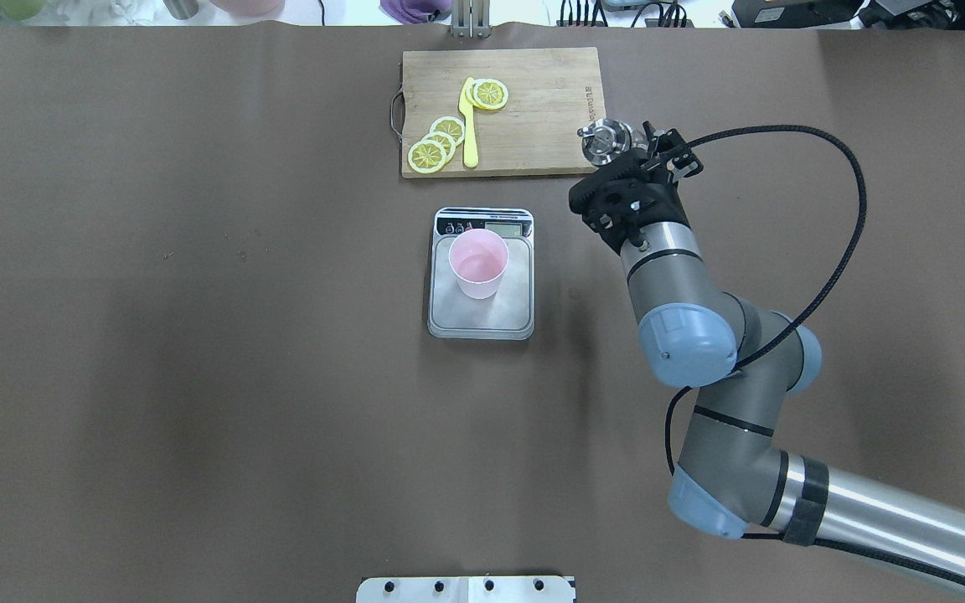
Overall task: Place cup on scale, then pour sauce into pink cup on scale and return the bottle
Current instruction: 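Tilt the bottle upright and carry it back with the right gripper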
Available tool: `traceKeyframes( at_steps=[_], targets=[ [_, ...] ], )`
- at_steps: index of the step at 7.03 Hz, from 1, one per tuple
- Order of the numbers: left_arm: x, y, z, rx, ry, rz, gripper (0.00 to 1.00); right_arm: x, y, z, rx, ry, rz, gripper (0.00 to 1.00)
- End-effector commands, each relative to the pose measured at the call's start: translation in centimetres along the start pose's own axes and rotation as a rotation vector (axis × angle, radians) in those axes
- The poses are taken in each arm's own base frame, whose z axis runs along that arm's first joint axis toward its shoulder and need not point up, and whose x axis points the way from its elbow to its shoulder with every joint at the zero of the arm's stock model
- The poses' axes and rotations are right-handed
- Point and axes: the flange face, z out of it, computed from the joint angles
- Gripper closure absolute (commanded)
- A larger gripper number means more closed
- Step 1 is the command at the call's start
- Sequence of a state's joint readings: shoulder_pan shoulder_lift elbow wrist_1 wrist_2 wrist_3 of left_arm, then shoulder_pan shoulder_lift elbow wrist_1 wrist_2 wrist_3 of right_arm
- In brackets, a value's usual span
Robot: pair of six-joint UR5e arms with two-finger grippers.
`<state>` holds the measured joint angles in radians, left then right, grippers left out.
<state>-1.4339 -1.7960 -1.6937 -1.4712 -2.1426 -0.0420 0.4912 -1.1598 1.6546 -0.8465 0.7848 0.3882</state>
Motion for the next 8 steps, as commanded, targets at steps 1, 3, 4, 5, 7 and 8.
traceKeyframes(
  at_steps=[1,3,4,5,7,8],
  targets=[
    [-4.7,5.6,1.6,-0.040,0.013,0.077,0.02,6.3,0.8,2.1,-0.069,-0.055,0.168,1.00],
    [-6.6,8.2,1.3,-0.028,0.164,-0.011,0.02,12.9,1.5,4.3,-0.158,-0.113,0.299,1.00],
    [-7.2,8.9,1.3,-0.027,0.167,-0.025,0.02,16.2,2.6,5.2,-0.209,-0.131,0.339,1.00],
    [-7.2,9.1,1.3,-0.025,0.168,-0.026,0.02,17.3,3.4,5.3,-0.242,-0.134,0.420,1.00],
    [-7.4,9.1,1.1,-0.022,0.167,-0.027,0.02,19.6,9.2,4.0,-0.209,-0.150,0.587,1.00],
    [-7.5,9.1,1.1,-0.021,0.167,-0.023,0.02,20.5,10.9,3.5,-0.181,-0.163,0.676,1.00]
  ],
)
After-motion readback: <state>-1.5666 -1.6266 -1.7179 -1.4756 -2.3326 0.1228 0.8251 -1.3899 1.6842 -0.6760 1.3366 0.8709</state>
